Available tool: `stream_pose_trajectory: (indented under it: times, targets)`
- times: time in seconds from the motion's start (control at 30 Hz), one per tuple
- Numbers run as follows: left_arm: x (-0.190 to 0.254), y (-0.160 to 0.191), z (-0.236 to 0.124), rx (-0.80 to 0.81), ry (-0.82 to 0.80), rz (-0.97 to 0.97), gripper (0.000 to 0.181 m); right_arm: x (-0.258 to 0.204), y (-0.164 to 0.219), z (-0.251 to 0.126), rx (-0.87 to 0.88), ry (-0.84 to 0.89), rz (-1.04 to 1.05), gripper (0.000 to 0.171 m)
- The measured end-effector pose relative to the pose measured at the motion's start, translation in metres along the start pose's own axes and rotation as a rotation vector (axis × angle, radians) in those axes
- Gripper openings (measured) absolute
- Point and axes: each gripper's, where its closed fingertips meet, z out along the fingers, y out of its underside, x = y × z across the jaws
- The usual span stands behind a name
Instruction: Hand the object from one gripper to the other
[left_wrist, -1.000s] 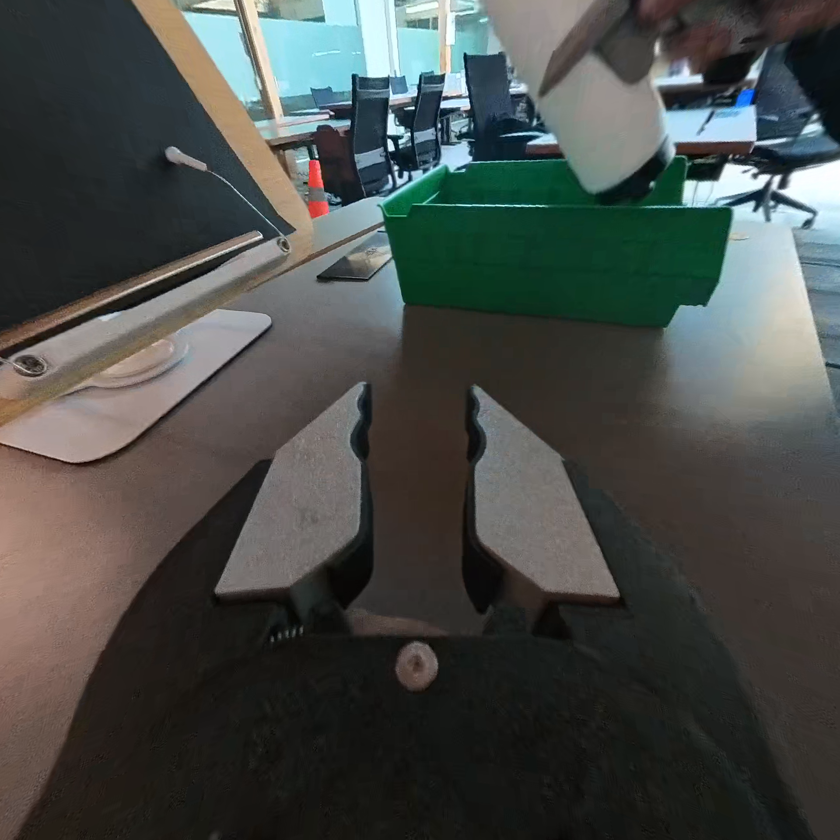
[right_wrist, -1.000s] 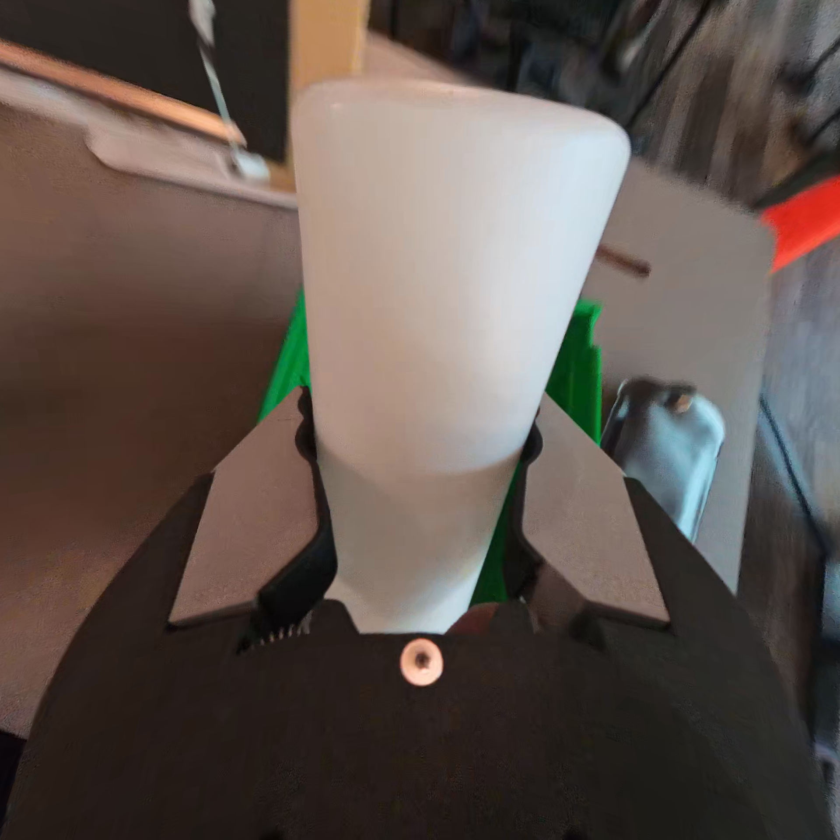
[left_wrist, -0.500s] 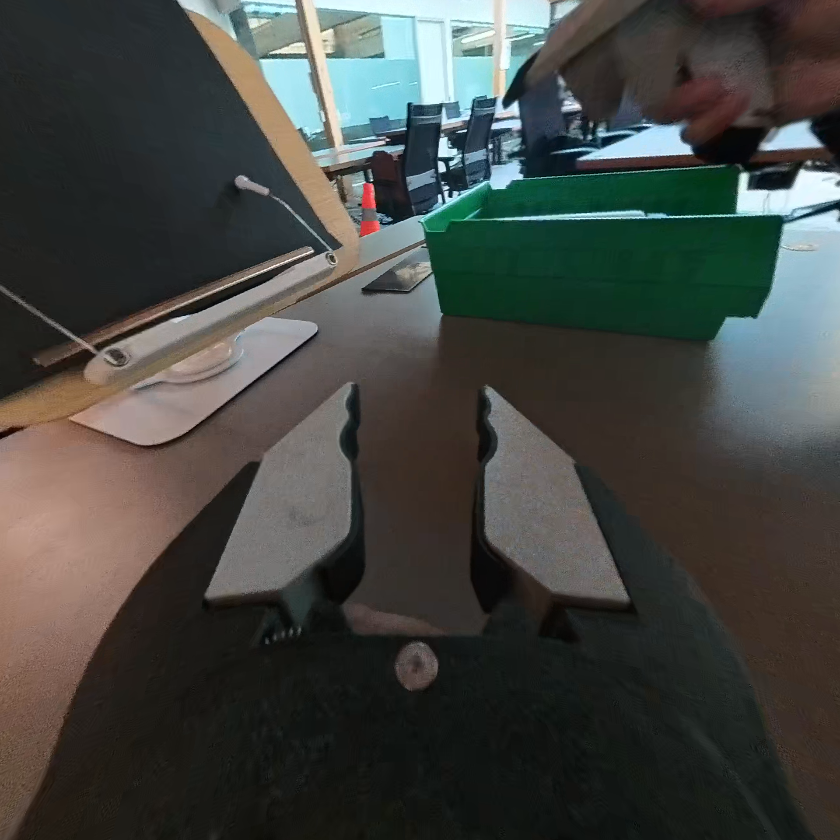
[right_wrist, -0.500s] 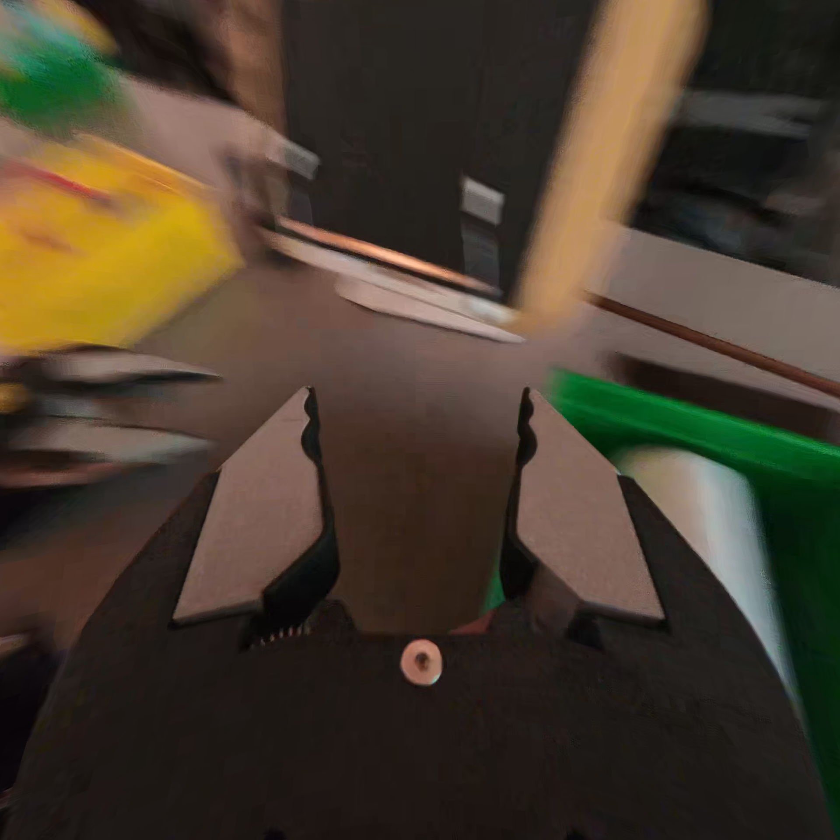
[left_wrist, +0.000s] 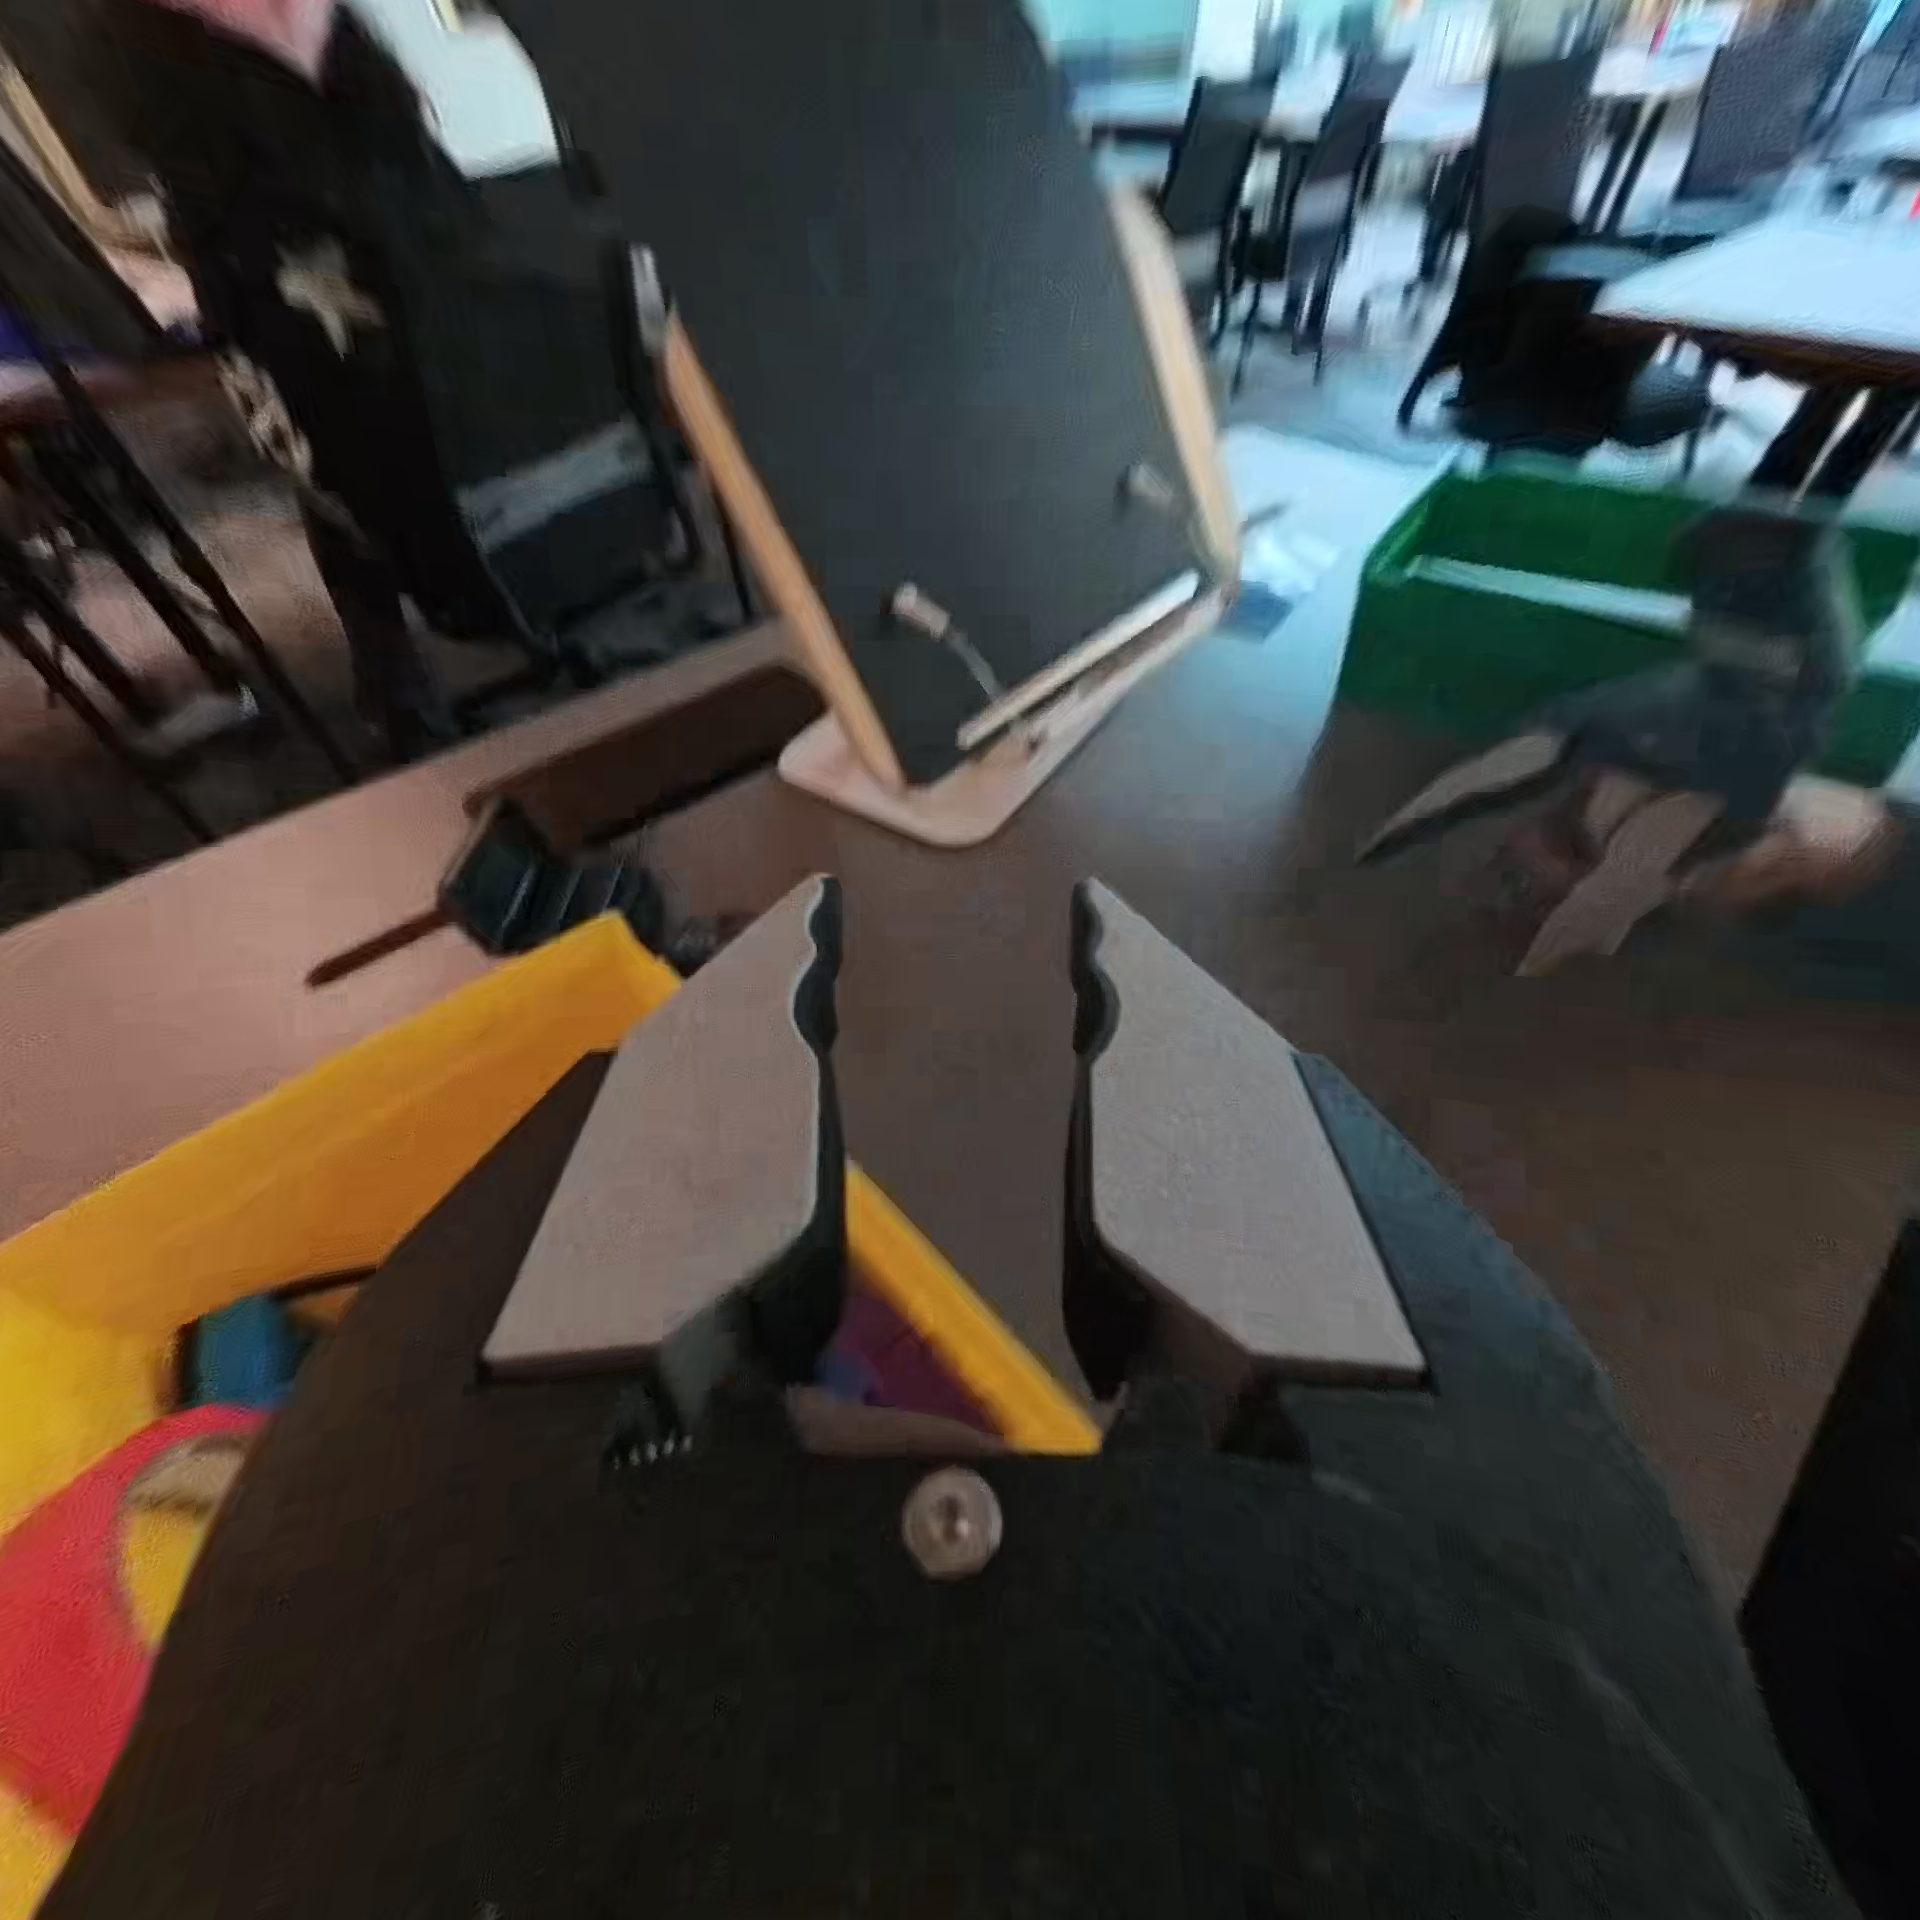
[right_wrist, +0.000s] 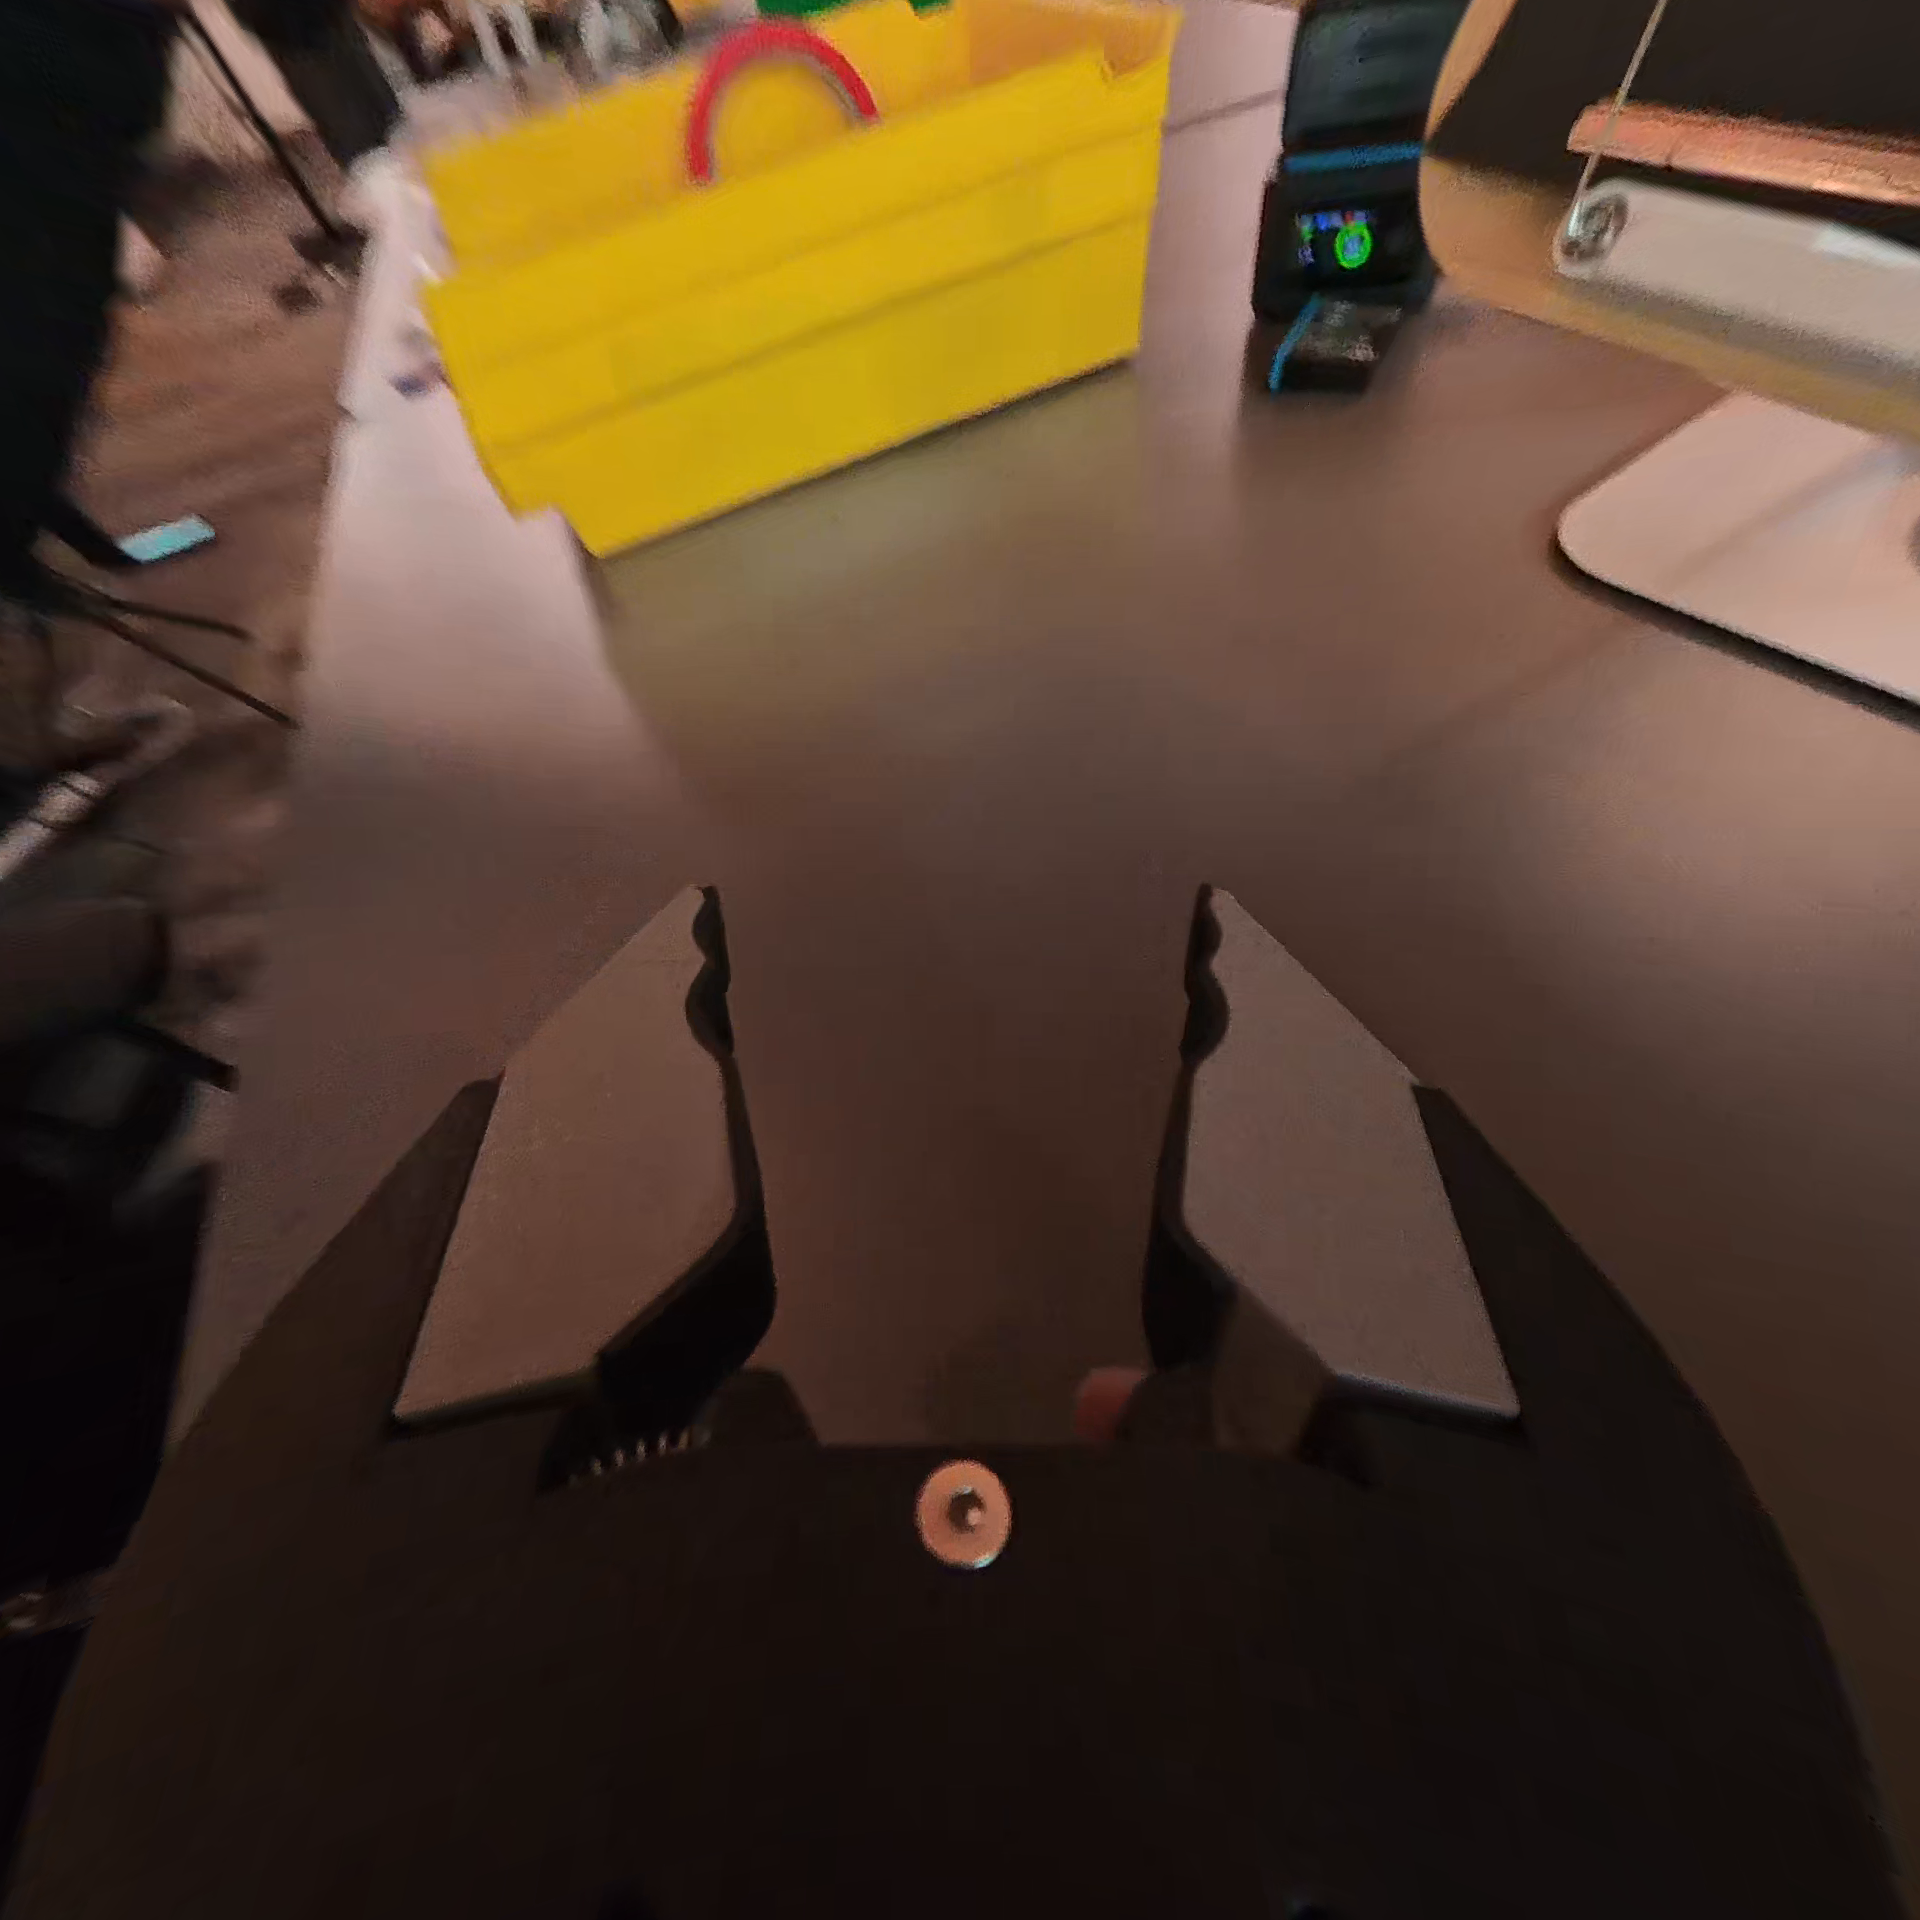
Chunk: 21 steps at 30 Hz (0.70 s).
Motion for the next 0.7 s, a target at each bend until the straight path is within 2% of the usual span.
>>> stream_pose_trajectory:
  times: [0.07, 0.1, 0.13, 0.2, 0.33, 0.4, 0.5, 0.6, 0.63, 0.7]
  targets:
    - [-0.041, 0.054, 0.016, -0.249, 0.034, 0.089, 0.048, 0.001, 0.013, 0.007, -0.068, 0.023, -0.039, 0.087]
    - [-0.072, 0.074, 0.023, -0.33, -0.043, 0.136, 0.052, -0.003, 0.016, 0.01, -0.094, 0.01, -0.054, 0.089]
    - [-0.093, 0.088, 0.03, -0.369, -0.067, 0.157, 0.052, -0.005, 0.018, 0.012, -0.105, 0.005, -0.07, 0.089]
    - [-0.098, 0.106, 0.046, -0.403, 0.061, 0.116, 0.053, -0.007, 0.015, 0.013, -0.092, 0.004, -0.083, 0.087]
    - [-0.102, 0.121, 0.065, -0.455, 0.193, 0.192, 0.051, -0.009, 0.012, 0.012, -0.069, -0.015, -0.074, 0.086]
    - [-0.105, 0.128, 0.071, -0.5, 0.22, 0.222, 0.058, -0.009, 0.009, 0.01, -0.049, -0.031, -0.055, 0.085]
    - [-0.111, 0.138, 0.084, -0.536, 0.239, 0.228, 0.044, -0.011, 0.002, 0.008, -0.004, -0.05, -0.065, 0.079]
    - [-0.104, 0.144, 0.089, -0.556, 0.271, 0.192, 0.038, -0.01, 0.004, 0.009, -0.017, -0.003, -0.153, 0.075]
    - [-0.105, 0.142, 0.087, -0.55, 0.253, 0.209, 0.035, -0.01, 0.006, 0.01, -0.031, 0.012, -0.172, 0.075]
    - [-0.123, 0.13, 0.08, -0.519, 0.116, 0.243, 0.031, -0.01, 0.007, 0.011, -0.041, 0.019, -0.189, 0.075]
